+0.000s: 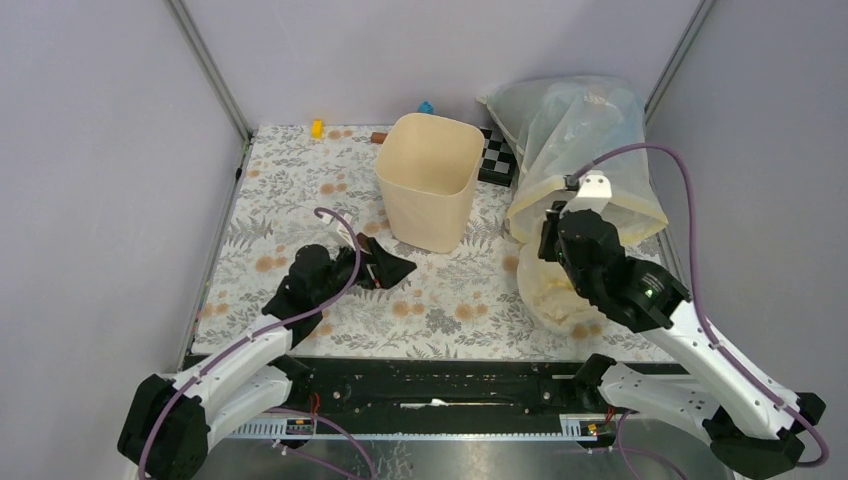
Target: Put the trash bags into the trash bin
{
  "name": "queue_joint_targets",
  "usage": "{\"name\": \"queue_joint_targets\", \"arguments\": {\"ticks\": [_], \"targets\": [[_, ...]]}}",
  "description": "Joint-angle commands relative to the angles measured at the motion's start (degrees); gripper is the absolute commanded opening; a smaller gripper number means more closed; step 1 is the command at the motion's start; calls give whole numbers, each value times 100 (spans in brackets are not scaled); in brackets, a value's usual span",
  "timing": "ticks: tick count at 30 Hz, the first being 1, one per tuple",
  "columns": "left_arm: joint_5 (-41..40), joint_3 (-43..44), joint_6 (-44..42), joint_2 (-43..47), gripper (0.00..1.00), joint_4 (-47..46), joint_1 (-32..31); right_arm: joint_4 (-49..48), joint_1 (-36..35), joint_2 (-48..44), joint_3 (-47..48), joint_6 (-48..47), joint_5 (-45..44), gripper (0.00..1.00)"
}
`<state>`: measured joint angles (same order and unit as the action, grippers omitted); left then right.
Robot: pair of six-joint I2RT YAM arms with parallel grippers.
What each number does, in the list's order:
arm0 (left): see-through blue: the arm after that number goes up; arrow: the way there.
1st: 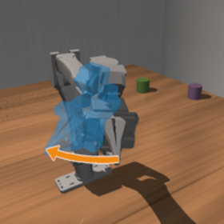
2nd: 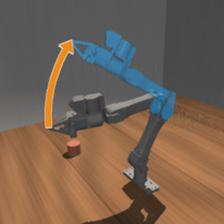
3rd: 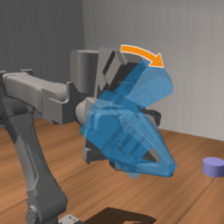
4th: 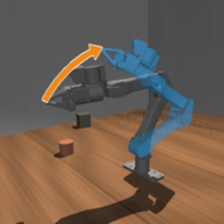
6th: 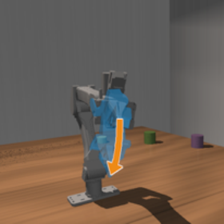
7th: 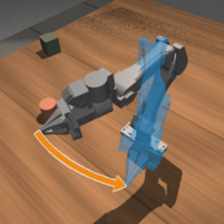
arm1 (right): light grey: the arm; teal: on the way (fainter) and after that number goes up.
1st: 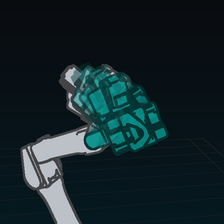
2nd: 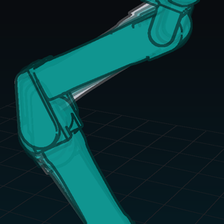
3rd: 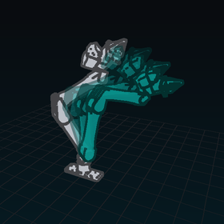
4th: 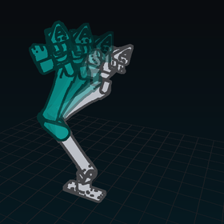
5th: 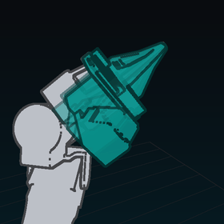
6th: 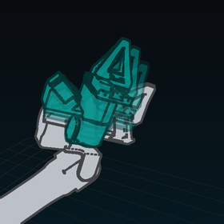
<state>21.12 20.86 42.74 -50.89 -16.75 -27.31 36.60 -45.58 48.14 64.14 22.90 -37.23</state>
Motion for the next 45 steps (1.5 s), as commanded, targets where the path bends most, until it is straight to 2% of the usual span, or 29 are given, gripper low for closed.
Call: {"name": "queue_joint_targets", "arguments": {"ticks": [1,5,8,11,14,18,20,26,31,37,41,45], "targets": [[143,50,-203,158,99,-501,-323,-346,28,169,311,-178,910,9],[299,82,-198,267,99,-564,-388,-71,23,554,1147,-62,1764,4],[269,182,-245,516,99,-272,-398,141,25,834,1603,92,2079,5],[-79,357,-345,861,99,385,-398,412,24,1047,1793,222,1843,11],[-522,582,-379,1019,99,1152,-398,917,28,1307,1876,452,1306,12],[-495,741,-467,1014,99,1523,-398,973,25,1420,1578,532,923,4],[-442,751,-468,994,99,1526,-398,785,25,1358,1325,500,880,0],[-331,761,-472,999,99,1525,-393,162,23,1122,671,492,1315,0],[-190,618,-235,899,99,1114,-398,-207,29,891,239,613,1561,0],[-12,348,-13,628,99,723,-455,-321,28,757,108,666,1348,0],[-150,143,-32,409,99,462,-542,-319,24,795,58,692,1315,0],[-425,269,-240,-177,98,336,-573,-335,26,795,-18,689,1349,0]]}}
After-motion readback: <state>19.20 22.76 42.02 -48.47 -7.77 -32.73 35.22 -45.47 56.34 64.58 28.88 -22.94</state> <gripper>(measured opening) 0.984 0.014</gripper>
